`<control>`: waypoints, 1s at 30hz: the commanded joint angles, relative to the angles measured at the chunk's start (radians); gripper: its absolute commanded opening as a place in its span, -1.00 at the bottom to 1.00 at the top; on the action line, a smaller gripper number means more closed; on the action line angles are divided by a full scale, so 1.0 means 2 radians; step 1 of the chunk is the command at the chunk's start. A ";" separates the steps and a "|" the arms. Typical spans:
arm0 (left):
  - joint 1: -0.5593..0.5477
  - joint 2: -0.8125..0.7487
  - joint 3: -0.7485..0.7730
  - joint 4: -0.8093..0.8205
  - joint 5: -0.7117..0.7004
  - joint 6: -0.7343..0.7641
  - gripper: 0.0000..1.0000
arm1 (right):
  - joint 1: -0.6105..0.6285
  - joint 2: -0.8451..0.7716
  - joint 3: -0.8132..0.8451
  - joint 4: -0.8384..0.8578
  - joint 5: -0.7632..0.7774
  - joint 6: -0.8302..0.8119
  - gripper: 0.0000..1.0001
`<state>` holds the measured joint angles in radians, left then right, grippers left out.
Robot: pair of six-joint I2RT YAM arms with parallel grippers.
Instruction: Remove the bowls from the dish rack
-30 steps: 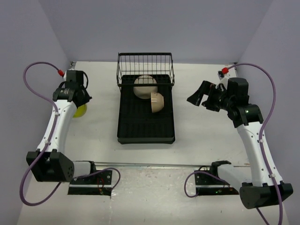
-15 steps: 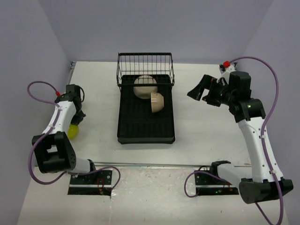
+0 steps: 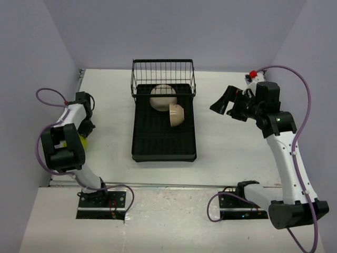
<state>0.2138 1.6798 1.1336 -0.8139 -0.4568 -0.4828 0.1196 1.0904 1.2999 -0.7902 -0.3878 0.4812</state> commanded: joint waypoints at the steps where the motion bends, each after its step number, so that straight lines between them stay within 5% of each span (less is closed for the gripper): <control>1: 0.006 0.017 0.031 0.019 -0.015 0.005 -1.00 | 0.002 -0.006 -0.007 0.015 -0.005 0.003 0.98; 25: 0.019 0.056 0.047 0.044 -0.008 0.014 -1.00 | 0.002 0.003 0.014 0.004 0.002 -0.004 0.98; 30: 0.019 0.041 0.038 0.042 0.004 0.008 -0.60 | 0.002 -0.001 0.011 0.004 -0.002 -0.002 0.98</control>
<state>0.2420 1.7916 1.1931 -0.7494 -0.4522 -0.4660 0.1196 1.0931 1.2881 -0.7898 -0.3855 0.4793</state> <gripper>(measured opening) 0.183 0.989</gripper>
